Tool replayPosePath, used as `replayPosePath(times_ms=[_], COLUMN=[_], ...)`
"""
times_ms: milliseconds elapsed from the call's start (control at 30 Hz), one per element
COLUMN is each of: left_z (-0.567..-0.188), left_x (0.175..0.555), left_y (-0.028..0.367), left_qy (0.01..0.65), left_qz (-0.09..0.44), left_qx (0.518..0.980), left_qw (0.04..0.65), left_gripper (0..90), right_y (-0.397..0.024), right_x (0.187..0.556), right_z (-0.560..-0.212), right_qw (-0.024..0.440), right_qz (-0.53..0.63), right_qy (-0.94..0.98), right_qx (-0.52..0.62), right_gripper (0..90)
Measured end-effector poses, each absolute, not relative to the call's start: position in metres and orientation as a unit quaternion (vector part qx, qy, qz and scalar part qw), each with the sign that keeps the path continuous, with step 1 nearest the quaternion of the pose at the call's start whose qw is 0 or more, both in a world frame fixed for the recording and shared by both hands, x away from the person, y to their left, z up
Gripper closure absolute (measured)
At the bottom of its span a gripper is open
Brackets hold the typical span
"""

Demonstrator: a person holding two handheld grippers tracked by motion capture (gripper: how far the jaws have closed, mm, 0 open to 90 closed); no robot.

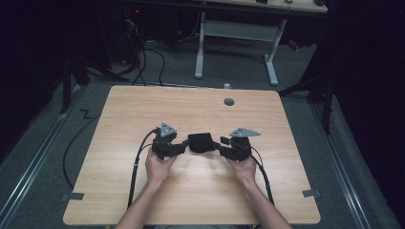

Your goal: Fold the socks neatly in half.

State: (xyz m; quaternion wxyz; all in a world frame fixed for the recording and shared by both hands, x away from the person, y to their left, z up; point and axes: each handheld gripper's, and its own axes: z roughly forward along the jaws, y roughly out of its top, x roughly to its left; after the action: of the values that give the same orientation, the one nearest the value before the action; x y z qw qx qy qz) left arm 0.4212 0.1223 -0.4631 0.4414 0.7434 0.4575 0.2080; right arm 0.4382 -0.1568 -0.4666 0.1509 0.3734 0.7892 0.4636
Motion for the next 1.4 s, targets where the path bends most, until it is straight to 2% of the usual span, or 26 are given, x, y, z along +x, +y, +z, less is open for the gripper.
replayPosePath(times_ms=[1400], left_z=[-0.463], left_x=[0.388], left_y=[0.183], left_qy=[0.489], left_qz=[0.215], left_qx=[0.703], left_qw=[0.470], left_gripper=[40.1], right_y=[-0.217], right_x=[0.419], right_z=[-0.471], right_qw=[0.151], right_qz=[0.480], right_qy=[0.756], right_qx=[0.420], right_gripper=[56.9])
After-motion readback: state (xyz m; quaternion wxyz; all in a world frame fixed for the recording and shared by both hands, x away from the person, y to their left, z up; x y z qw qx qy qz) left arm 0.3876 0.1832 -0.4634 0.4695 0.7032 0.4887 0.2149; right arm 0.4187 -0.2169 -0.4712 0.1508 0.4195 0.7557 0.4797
